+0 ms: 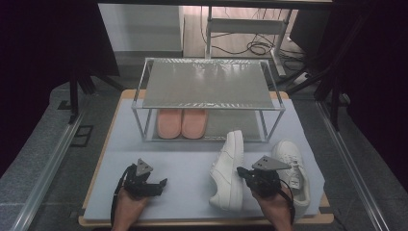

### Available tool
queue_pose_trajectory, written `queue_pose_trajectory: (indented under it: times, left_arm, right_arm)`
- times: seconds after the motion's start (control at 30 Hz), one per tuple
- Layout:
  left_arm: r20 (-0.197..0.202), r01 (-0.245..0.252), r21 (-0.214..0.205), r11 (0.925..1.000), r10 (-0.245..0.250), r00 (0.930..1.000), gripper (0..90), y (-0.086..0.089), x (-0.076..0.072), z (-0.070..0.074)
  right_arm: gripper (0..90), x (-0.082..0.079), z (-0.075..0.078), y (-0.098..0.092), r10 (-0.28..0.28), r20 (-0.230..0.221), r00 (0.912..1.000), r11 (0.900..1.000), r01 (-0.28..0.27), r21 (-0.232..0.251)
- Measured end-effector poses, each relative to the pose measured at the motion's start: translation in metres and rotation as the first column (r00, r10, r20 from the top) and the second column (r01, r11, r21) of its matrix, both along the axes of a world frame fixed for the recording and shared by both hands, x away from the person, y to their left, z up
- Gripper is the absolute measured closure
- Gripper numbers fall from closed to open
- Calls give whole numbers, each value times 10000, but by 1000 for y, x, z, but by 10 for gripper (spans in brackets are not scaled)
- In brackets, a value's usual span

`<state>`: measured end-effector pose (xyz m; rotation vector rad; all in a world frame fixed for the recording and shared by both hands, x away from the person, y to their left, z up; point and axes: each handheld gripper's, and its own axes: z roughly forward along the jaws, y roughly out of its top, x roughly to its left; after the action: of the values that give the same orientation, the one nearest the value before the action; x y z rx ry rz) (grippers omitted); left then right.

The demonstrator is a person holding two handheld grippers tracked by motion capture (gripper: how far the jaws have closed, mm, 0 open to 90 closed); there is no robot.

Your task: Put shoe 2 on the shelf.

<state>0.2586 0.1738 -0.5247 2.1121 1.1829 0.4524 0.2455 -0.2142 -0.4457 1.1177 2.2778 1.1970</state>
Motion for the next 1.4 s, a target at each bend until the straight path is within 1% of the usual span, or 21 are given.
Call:
queue_pose_trajectory:
  times: [0.13,0.33,0.57,0.67,0.8,1.0,1.07,1.13,1.27,1.4]
  left_arm:
    - [5,-5,3,10000,5,10000,134,0,0,0]
    - [3,1,1,10000,-1,10000,134,0,0,0]
    - [9,-4,6,10000,4,10000,134,0,0,0]
    - [10,-6,8,10000,6,10000,135,0,0,0]
    - [7,-1,8,10000,1,10000,134,0,0,0]
    - [7,-5,3,10000,5,10000,134,0,0,0]
    - [6,0,0,10000,0,10000,134,0,0,0]
    - [5,-1,-2,10000,1,10000,134,0,0,0]
    - [6,2,2,10000,-2,10000,134,0,0,0]
    - [10,-2,3,10000,2,10000,134,0,0,0]
  right_arm:
    - [900,-2,0,-3,-119,-9,9999,9999,119,0]
    - [900,-6,1,-6,-353,64,9994,9991,354,-226]
    - [900,-9,2,-13,-802,-4,9968,9964,801,-261]
    - [900,-11,2,-18,-1042,-5,9946,9938,1041,-402]
    - [900,-15,1,-26,-1470,-43,9891,9870,1464,-662]
    - [900,-18,-4,-36,-2090,-151,9778,9724,2062,-1092]
    - [900,-18,-6,-38,-2204,-192,9752,9703,2172,-1065]
    - [900,-19,-6,-37,-2283,-105,9735,9659,2252,-1278]
    - [900,-20,-6,-35,-2364,-26,9717,9623,2337,-1391]
    - [900,-20,-6,-34,-2577,-54,9662,9528,2532,-1675]
